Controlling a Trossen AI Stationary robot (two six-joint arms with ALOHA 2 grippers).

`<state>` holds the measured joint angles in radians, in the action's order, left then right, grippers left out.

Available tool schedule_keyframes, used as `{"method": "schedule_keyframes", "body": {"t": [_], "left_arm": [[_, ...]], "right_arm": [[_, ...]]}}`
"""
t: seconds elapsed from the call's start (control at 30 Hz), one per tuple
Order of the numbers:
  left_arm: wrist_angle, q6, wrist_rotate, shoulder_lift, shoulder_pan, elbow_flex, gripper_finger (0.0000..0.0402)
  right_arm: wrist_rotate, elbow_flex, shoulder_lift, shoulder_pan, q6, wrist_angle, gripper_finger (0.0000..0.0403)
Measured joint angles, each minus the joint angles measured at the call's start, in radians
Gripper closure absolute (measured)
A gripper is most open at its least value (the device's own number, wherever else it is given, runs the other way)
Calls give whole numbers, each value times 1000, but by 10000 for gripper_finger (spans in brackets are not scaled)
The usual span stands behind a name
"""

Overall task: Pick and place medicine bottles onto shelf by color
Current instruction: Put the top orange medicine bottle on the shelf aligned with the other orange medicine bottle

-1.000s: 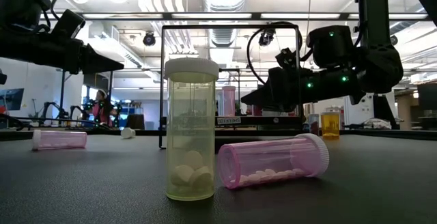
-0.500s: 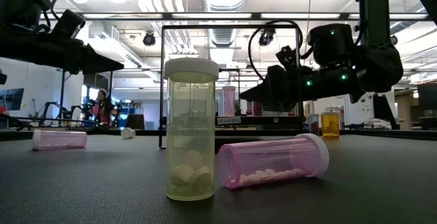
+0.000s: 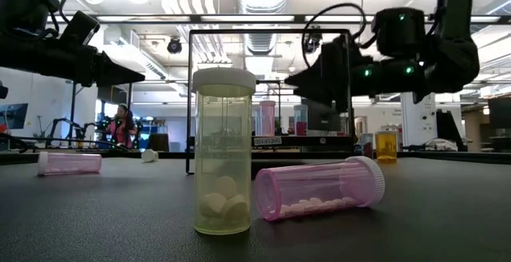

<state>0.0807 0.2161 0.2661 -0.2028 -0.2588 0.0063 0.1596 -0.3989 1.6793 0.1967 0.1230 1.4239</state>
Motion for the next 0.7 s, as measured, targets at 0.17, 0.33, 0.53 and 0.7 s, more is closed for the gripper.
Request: {"method": "schedule_keyframes", "body": {"t": [0.17,0.33,0.53,0.7], "left_arm": [[0,0,0,0,0,0,203],[0,0,0,0,0,0,203],[0,0,0,0,0,0,203],[0,0,0,0,0,0,203]], "right_arm": [[1,19,-113,0,40,-62,129],[138,21,-262,0,47,-303,129],[344,3,-452,16,171,-697,129],[420,-18,-556,45,281,-946,129]]}}
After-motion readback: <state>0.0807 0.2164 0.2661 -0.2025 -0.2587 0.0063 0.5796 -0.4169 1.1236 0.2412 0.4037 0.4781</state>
